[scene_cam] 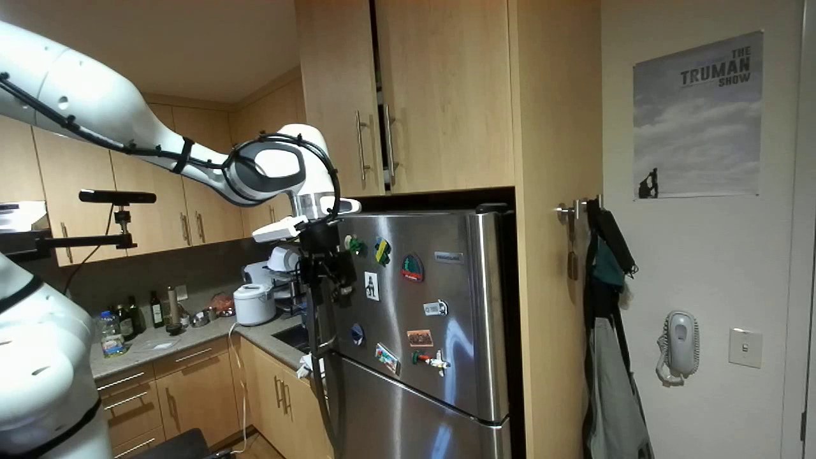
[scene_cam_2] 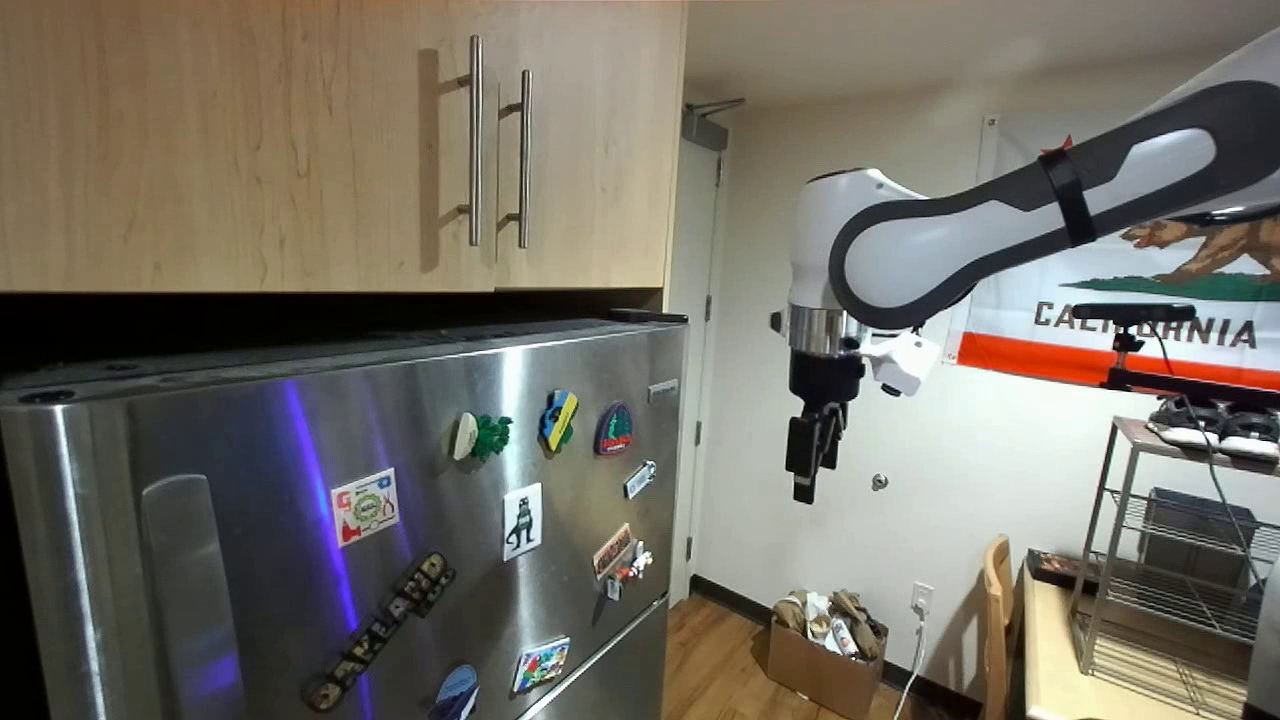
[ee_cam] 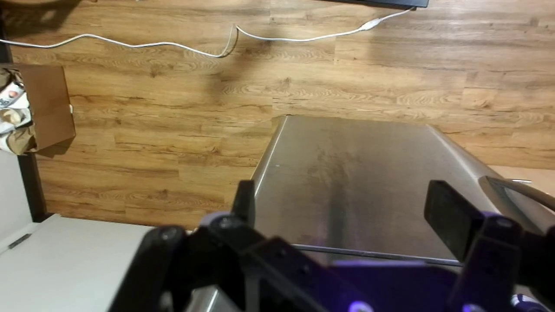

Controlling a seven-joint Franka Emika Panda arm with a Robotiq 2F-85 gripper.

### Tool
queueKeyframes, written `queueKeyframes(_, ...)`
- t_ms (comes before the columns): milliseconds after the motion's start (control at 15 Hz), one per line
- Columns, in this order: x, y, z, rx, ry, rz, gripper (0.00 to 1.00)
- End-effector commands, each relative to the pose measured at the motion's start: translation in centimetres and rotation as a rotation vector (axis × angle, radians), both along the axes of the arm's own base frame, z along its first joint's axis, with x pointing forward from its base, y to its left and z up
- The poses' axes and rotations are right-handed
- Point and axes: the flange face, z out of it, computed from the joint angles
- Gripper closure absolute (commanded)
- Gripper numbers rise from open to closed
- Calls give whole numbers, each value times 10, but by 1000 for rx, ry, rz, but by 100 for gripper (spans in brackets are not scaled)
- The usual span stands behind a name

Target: Open the left cabinet door above the fridge

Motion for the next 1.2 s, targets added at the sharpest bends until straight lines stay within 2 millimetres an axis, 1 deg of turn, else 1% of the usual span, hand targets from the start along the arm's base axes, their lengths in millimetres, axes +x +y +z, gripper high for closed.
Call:
queueKeyframes(0,0,1,1,0,1,3,0)
queueKeyframes(333,3,3,-1,14,-8,11,0)
queueKeyframes(667,6,25,-3,51,-68,84,0)
queueKeyframes(1133,13,42,-4,110,-153,195,0)
